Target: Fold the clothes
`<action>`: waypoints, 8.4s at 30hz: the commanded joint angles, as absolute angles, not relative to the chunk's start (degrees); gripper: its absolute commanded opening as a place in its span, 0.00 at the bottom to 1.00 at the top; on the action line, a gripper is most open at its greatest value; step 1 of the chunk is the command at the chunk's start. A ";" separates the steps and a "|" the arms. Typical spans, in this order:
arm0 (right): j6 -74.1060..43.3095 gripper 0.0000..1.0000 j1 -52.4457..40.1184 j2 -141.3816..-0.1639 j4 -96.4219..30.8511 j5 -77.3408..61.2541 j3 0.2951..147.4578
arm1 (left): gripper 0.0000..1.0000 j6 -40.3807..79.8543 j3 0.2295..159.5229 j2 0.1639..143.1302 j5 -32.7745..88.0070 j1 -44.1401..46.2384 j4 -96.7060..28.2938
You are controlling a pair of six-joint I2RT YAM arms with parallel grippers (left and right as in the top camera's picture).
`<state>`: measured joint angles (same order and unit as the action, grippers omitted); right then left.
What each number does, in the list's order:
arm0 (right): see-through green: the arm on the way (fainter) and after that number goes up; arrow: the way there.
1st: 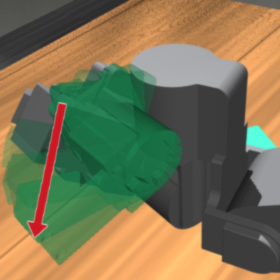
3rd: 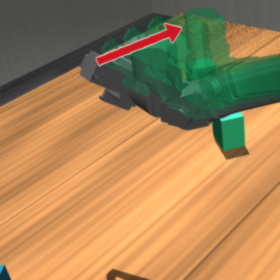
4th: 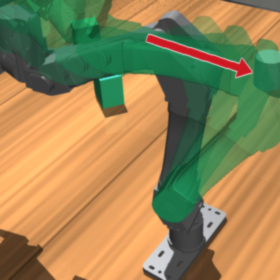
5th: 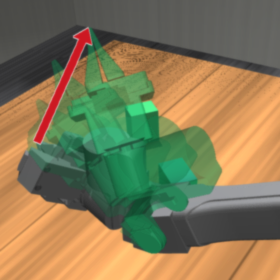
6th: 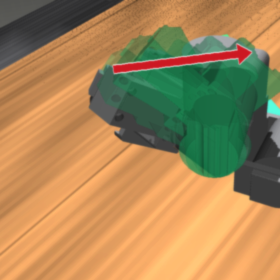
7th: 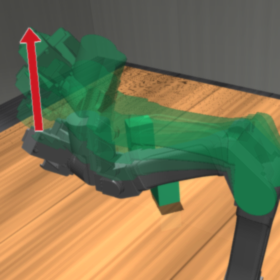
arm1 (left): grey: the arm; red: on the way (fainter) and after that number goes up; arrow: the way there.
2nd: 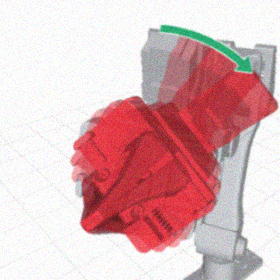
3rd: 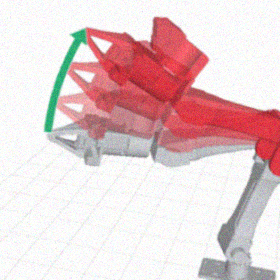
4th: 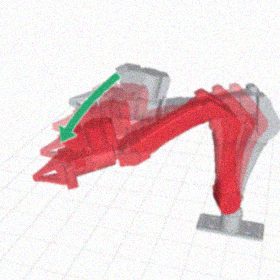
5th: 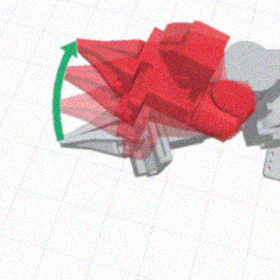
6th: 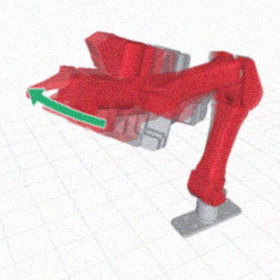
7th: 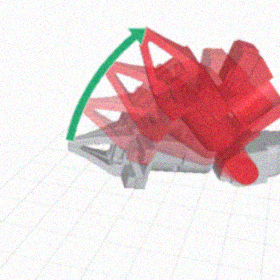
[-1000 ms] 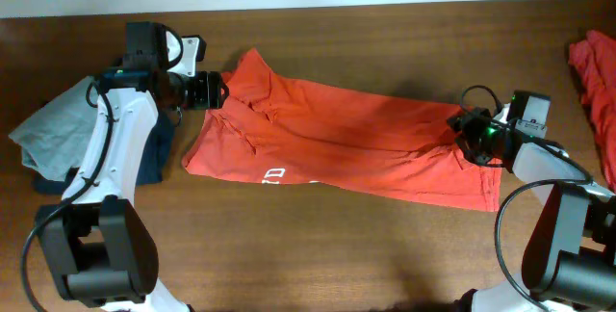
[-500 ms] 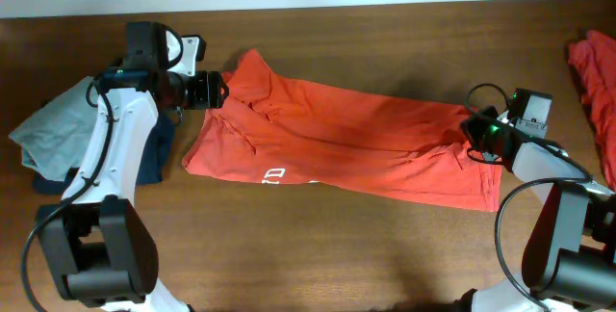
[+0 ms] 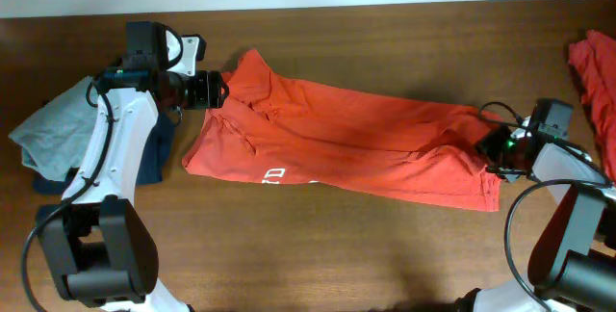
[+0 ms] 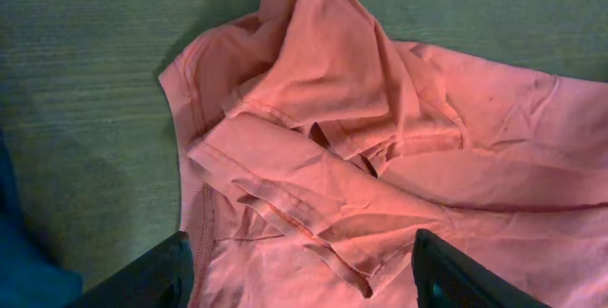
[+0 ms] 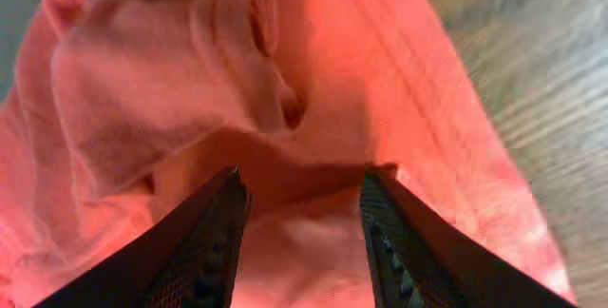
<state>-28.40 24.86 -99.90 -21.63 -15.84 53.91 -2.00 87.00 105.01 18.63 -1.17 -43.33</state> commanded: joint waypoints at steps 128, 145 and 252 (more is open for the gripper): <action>-21.26 0.64 25.89 -90.56 -50.63 -12.45 63.64 | 0.43 -10.02 87.77 123.07 9.67 5.10 -21.71; -21.26 0.64 25.89 -90.56 -50.81 -12.47 63.64 | 0.01 -9.74 98.52 116.75 9.58 5.10 -43.31; -21.67 0.99 25.89 -90.56 -50.68 -13.41 63.64 | 0.99 -4.34 102.37 110.13 8.08 5.10 -61.56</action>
